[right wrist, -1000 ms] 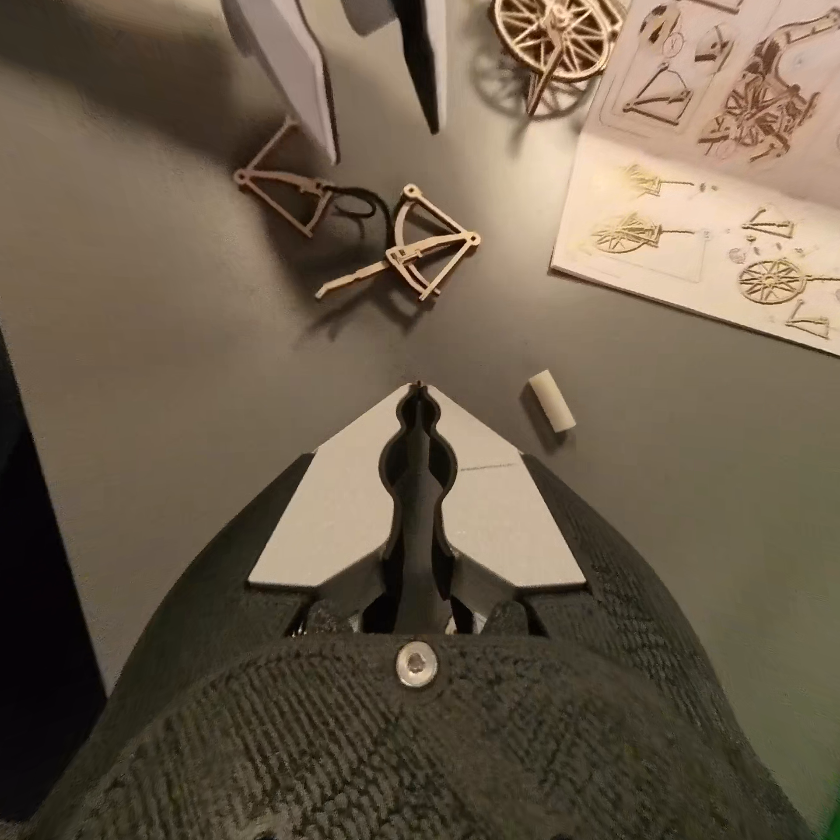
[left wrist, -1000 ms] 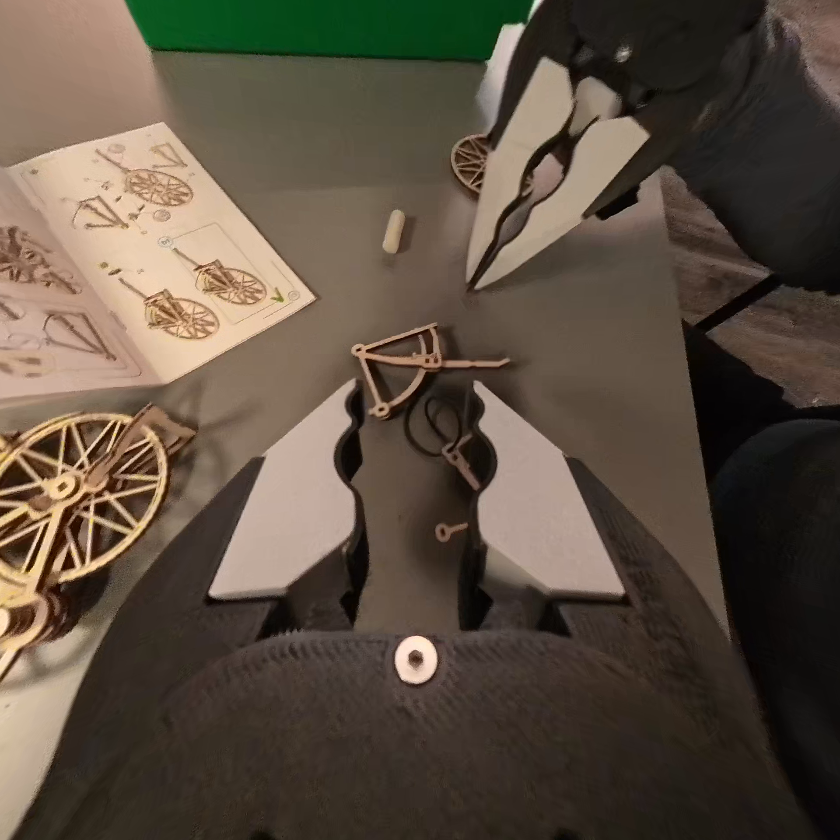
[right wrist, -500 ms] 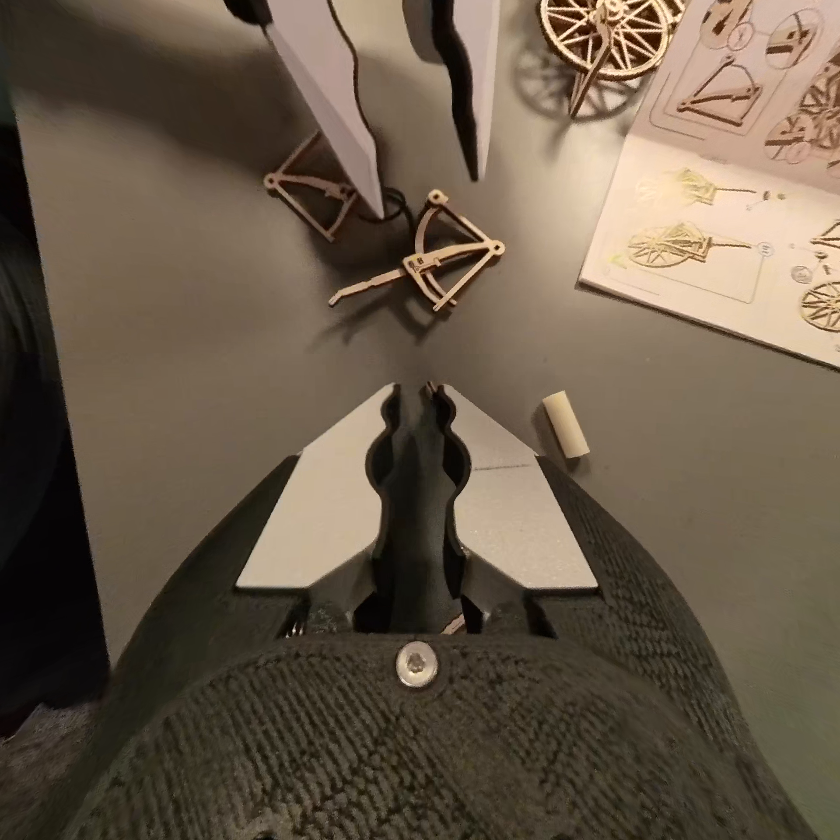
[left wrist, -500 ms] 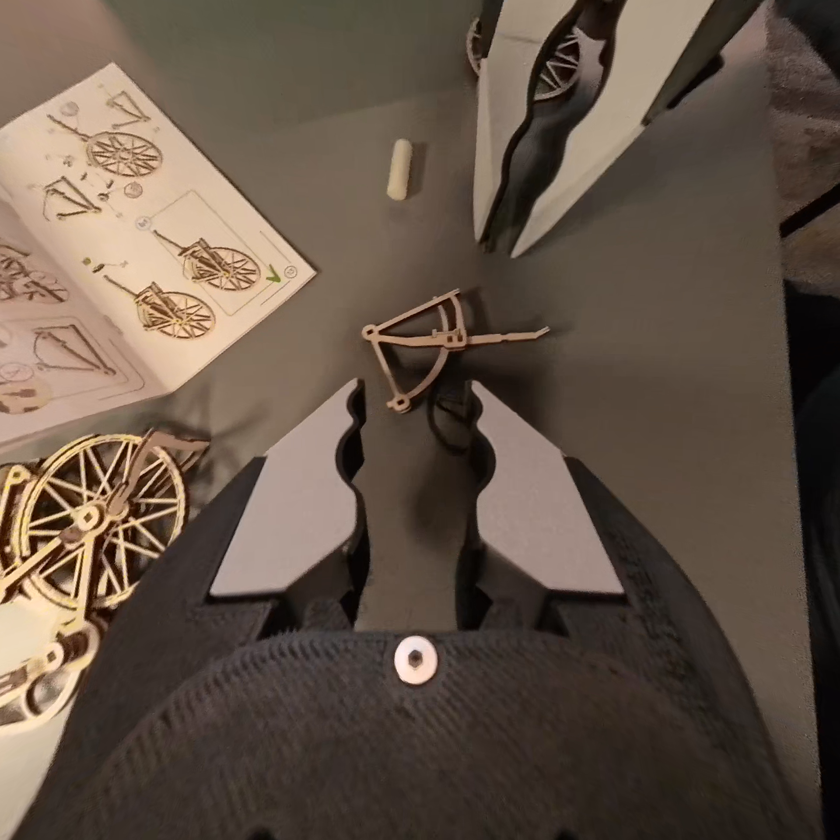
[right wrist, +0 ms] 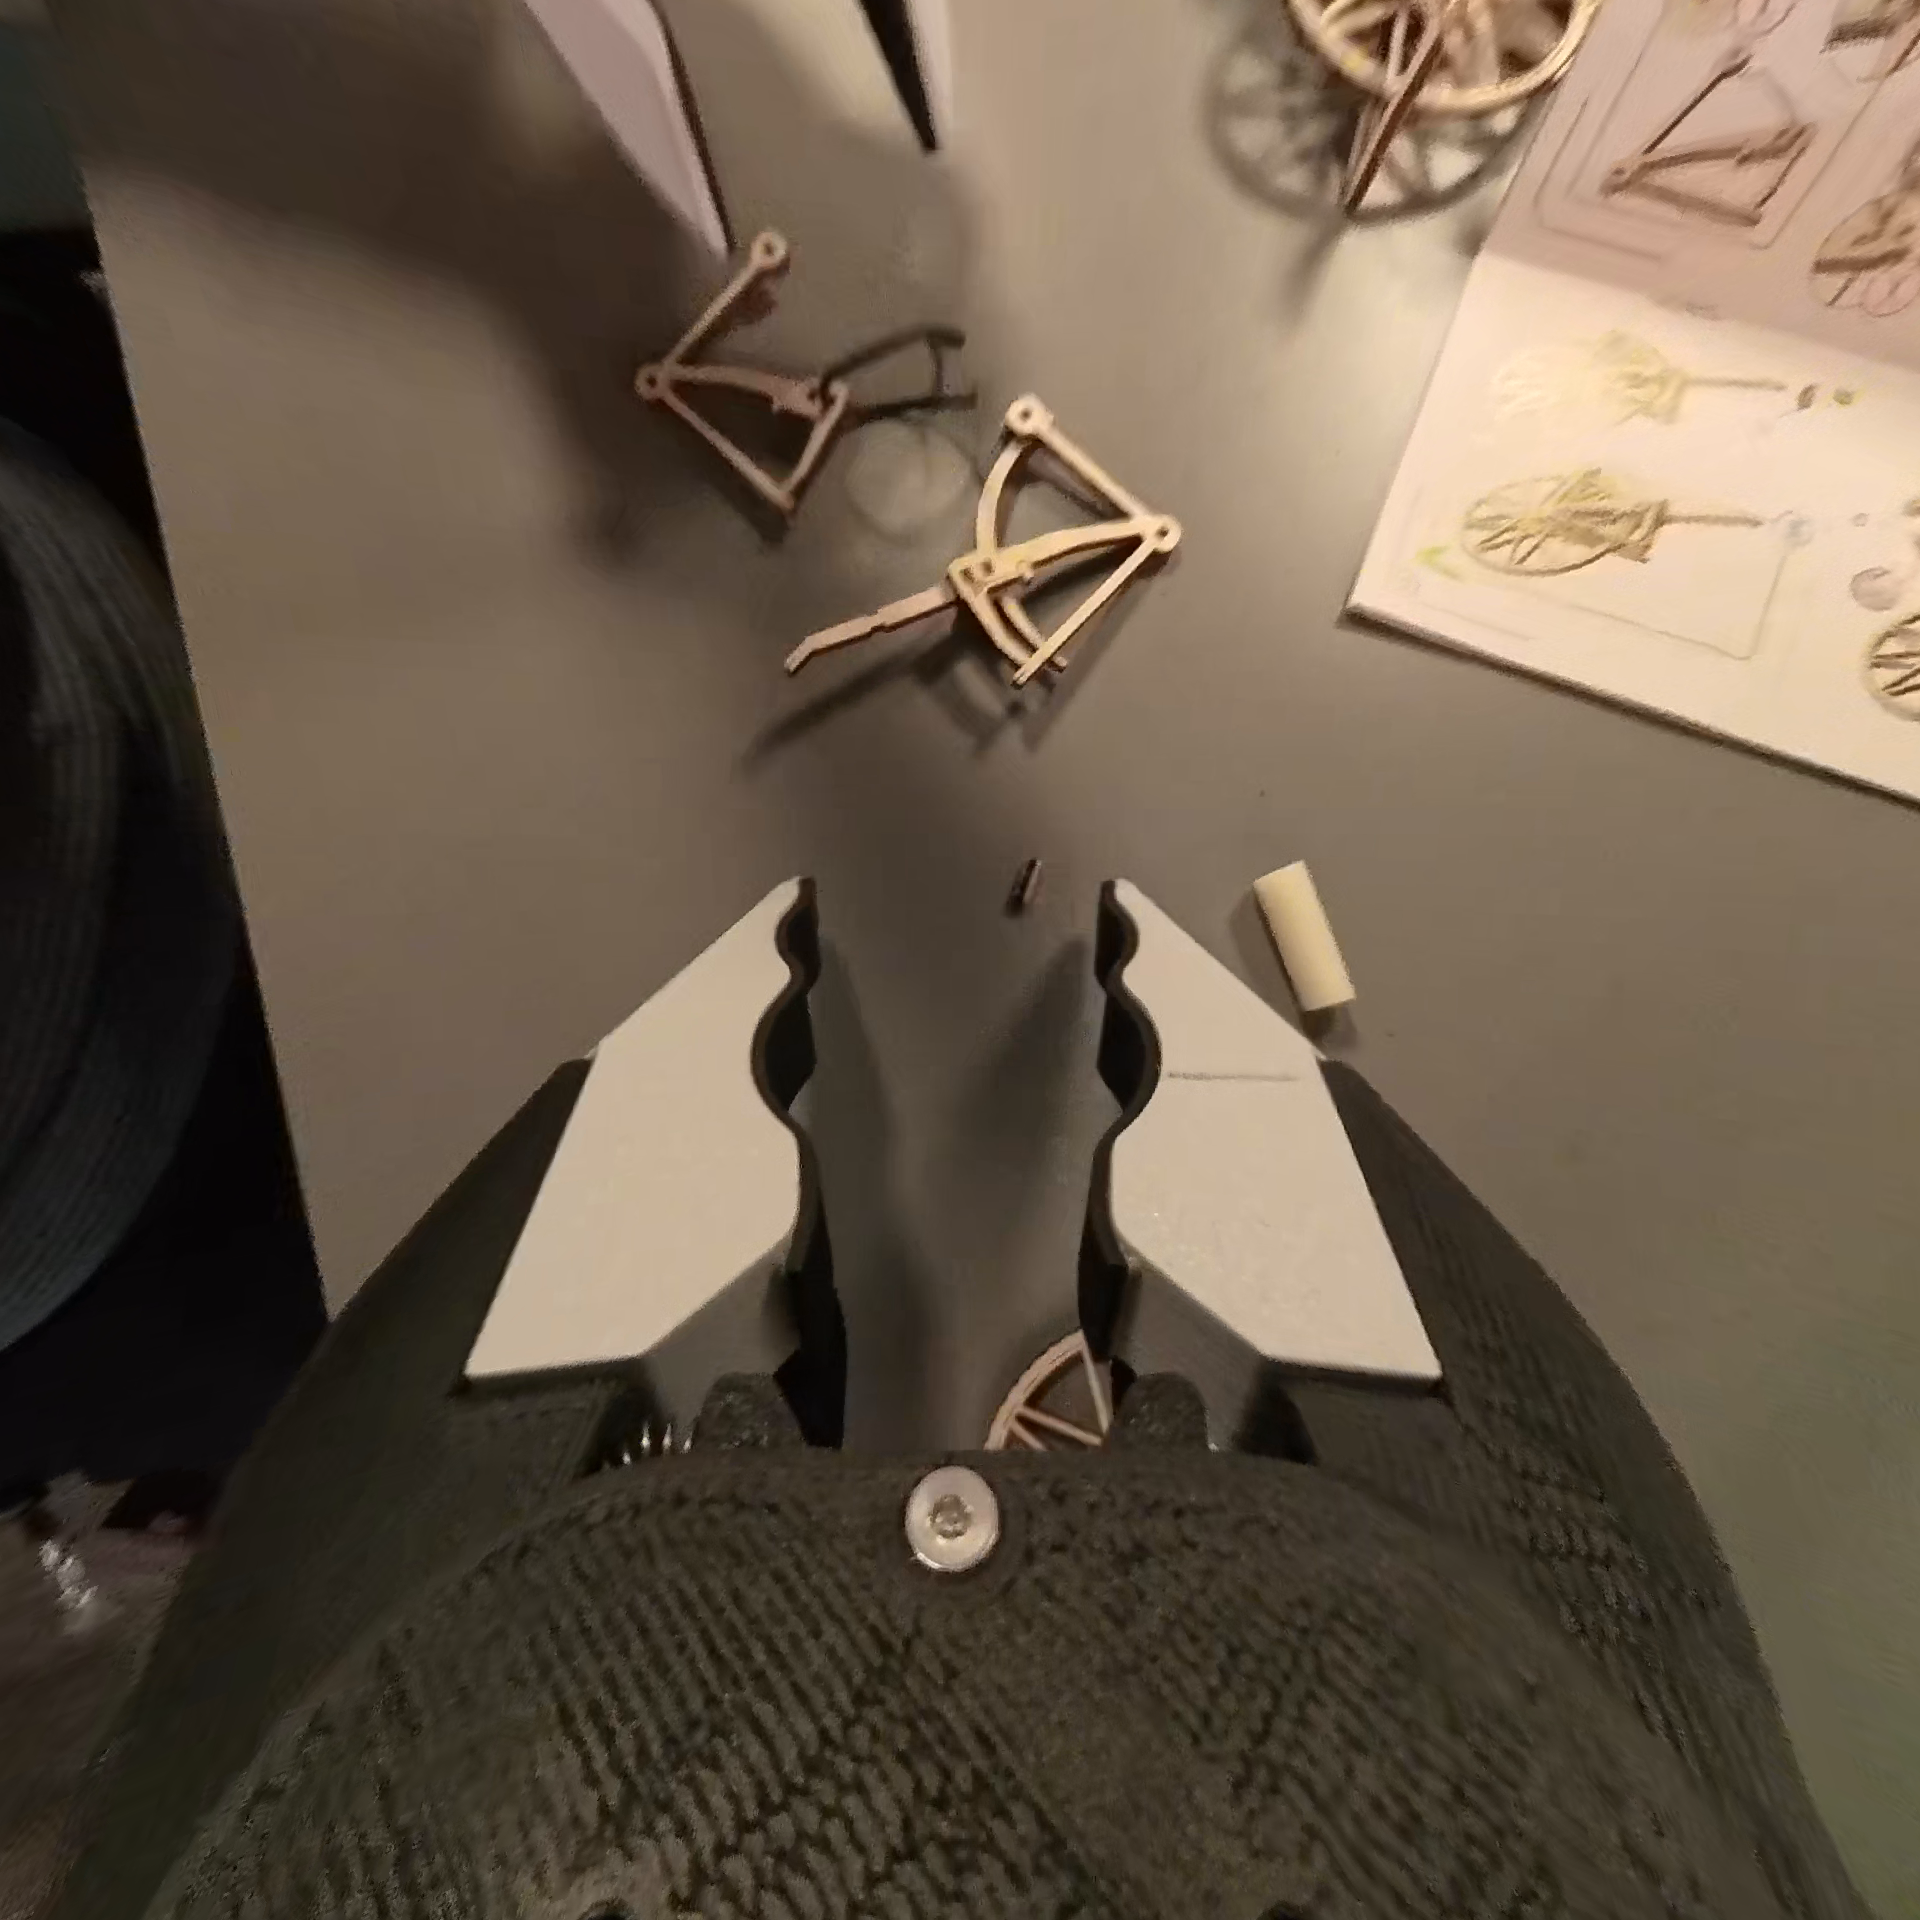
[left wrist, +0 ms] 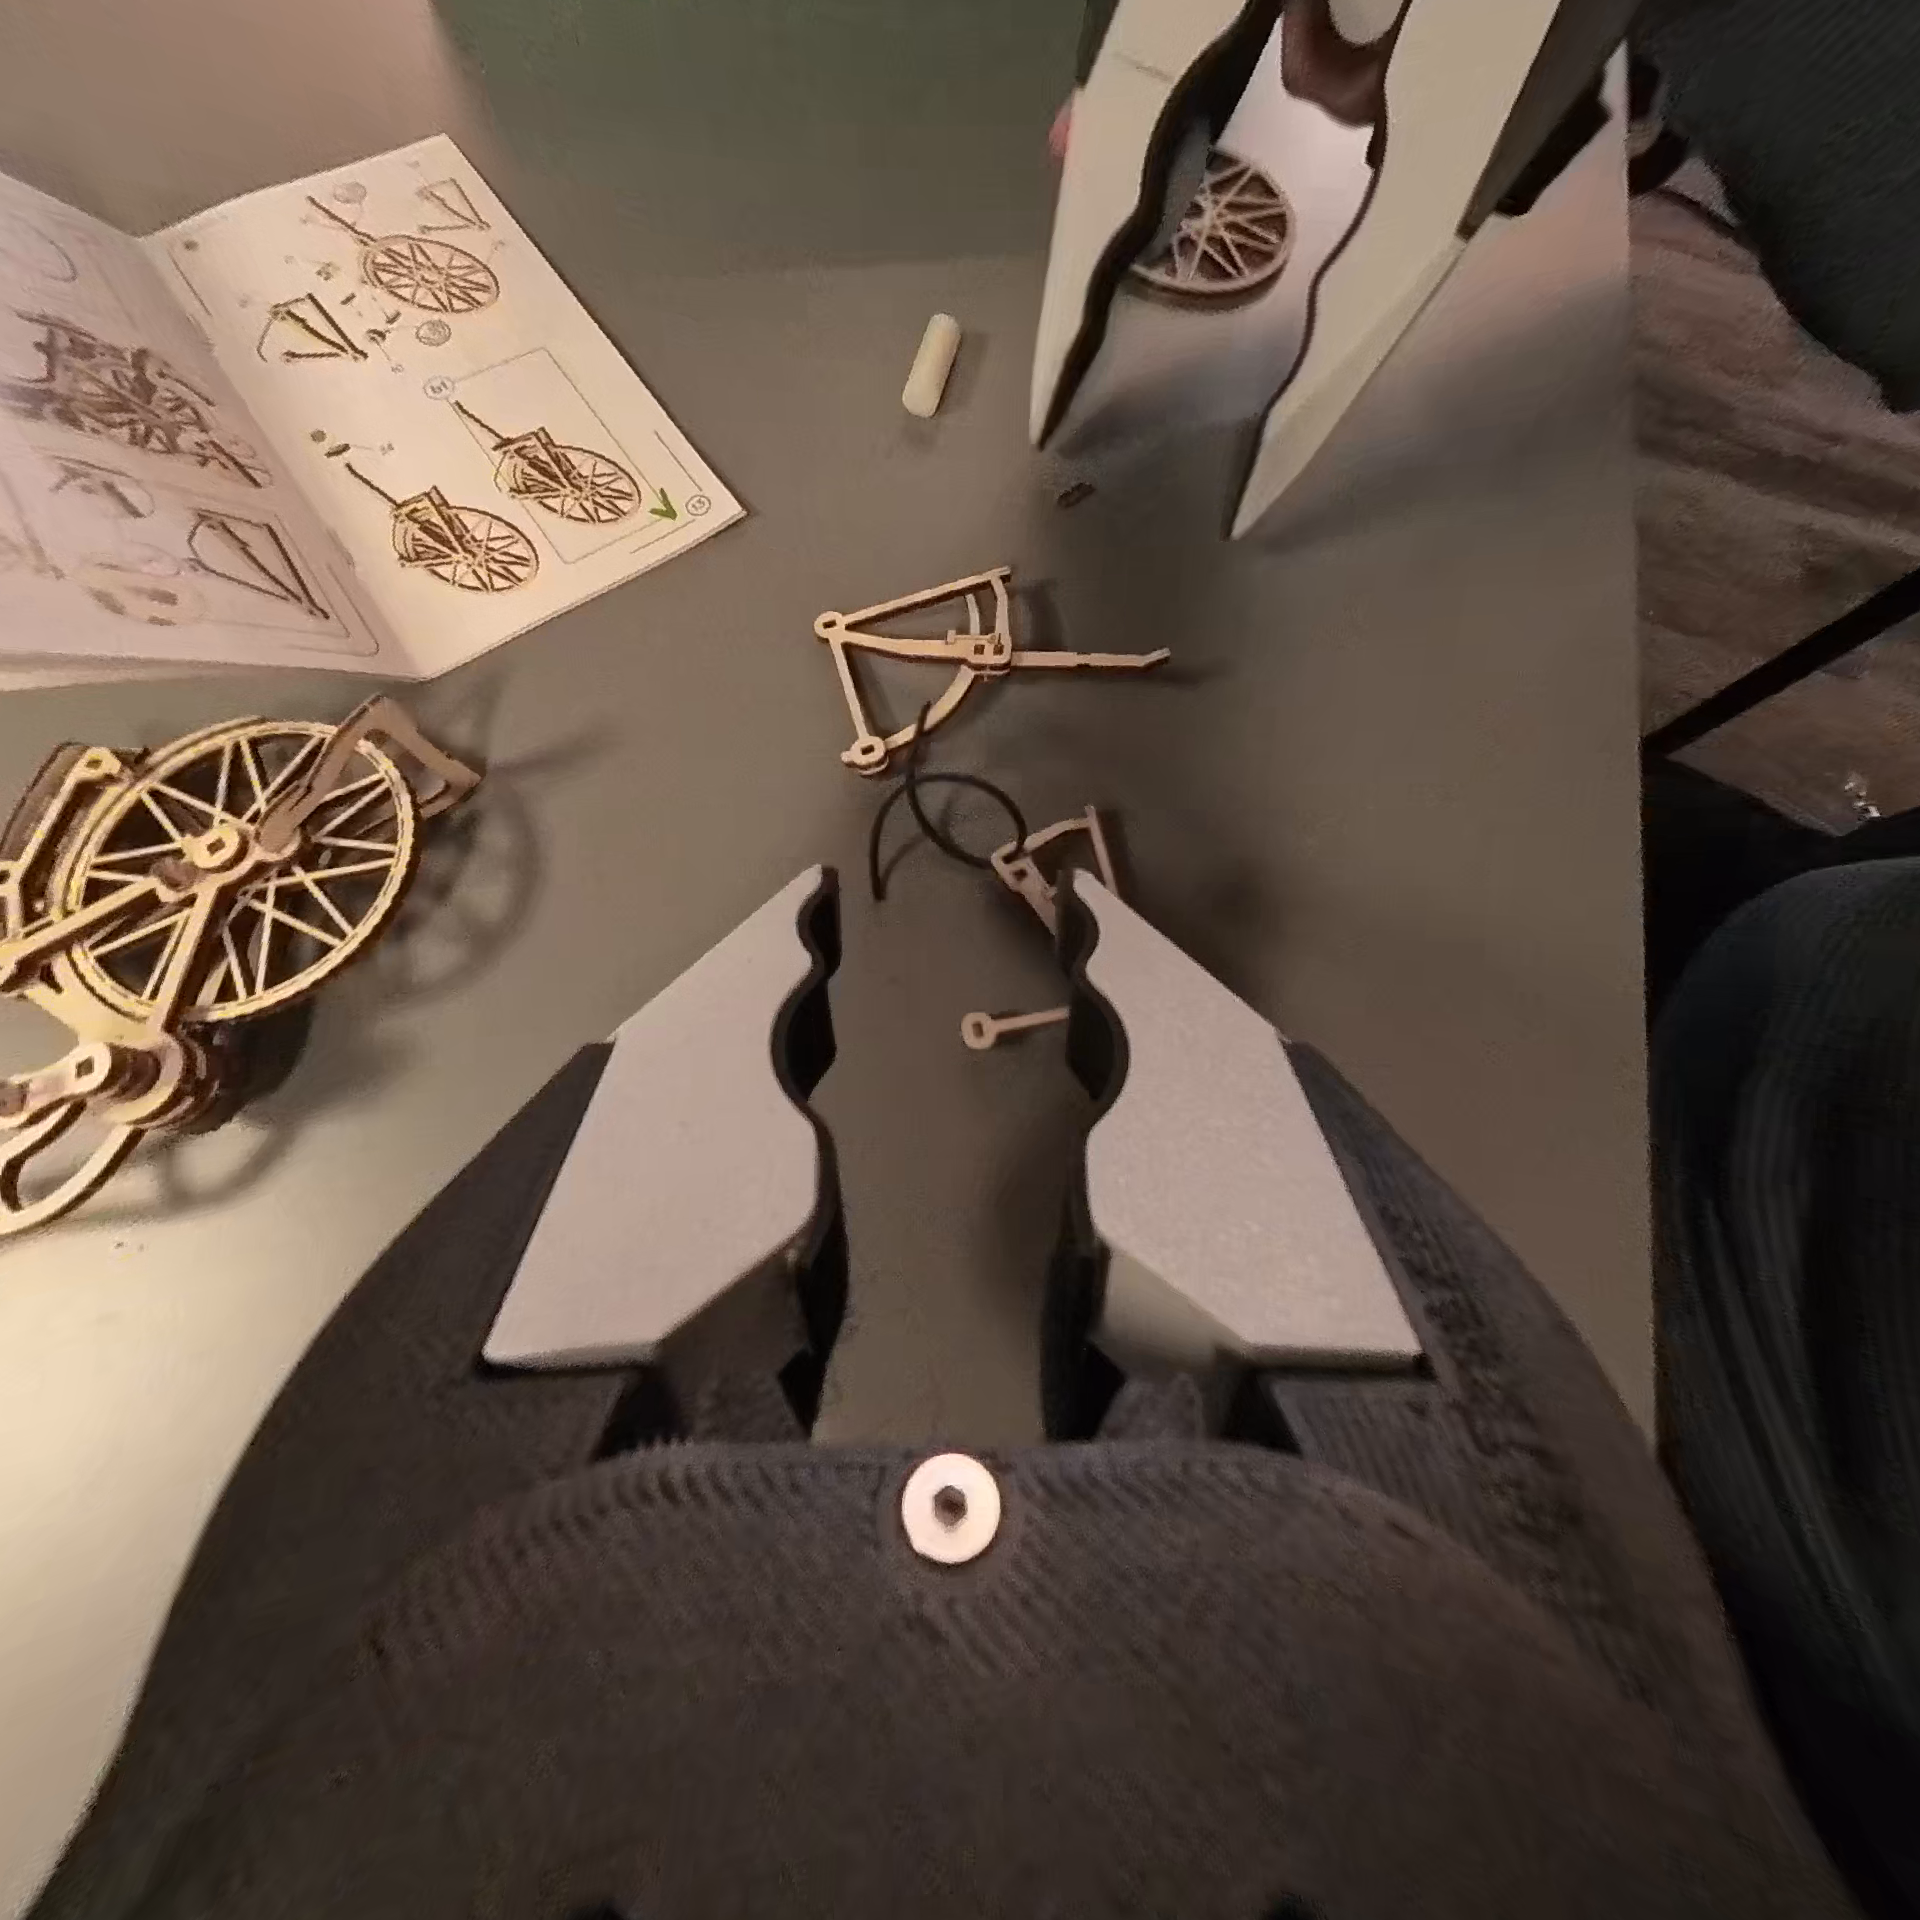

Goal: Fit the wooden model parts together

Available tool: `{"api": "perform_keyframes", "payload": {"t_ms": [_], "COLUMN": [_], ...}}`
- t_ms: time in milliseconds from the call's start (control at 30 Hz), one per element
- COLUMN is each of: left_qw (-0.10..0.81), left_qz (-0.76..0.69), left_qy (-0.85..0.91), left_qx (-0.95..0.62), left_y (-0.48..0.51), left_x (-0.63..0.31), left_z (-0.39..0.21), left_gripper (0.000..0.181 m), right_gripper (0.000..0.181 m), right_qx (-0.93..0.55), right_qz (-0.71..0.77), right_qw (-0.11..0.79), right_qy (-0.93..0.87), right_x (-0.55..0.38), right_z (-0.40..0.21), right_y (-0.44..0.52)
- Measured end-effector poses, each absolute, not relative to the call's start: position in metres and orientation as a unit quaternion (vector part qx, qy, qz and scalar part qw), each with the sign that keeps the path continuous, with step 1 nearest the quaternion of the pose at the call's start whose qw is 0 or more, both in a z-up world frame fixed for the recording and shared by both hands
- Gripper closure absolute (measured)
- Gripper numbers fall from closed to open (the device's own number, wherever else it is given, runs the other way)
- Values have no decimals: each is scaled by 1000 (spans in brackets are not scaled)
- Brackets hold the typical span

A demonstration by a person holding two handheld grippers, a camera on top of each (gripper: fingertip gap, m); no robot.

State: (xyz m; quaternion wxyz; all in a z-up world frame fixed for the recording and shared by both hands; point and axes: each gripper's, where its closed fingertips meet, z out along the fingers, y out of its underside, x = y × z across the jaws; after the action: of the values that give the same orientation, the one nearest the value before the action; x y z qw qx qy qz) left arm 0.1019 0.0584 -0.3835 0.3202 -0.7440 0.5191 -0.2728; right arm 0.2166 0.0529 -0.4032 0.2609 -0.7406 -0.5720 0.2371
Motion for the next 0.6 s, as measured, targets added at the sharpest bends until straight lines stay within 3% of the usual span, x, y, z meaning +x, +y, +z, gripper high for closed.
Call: {"api": "perform_keyframes", "payload": {"t_ms": [200, 400, 500, 600], "left_qw": [361, 354, 359, 369], "left_qz": [-314, -337, -346, -354], "left_qy": [485, 490, 494, 490], "left_qx": [-732, -722, -713, -706], "left_y": [55, 43, 38, 37], "left_x": [104, 103, 105, 109], "left_z": [-364, -359, -354, -350], "left_gripper": [141, 140, 140, 140], "right_gripper": [145, 159, 160, 173], "right_qx": [-669, -563, -553, -567], "right_qz": [210, 143, 120, 129], "right_qw": [366, 311, 276, 256], "right_qy": [-612, -752, -777, -772], "right_x": [176, 170, 169, 168], "right_z": [-385, -397, -408, -410], "right_y": [62, 64, 68, 68]}}
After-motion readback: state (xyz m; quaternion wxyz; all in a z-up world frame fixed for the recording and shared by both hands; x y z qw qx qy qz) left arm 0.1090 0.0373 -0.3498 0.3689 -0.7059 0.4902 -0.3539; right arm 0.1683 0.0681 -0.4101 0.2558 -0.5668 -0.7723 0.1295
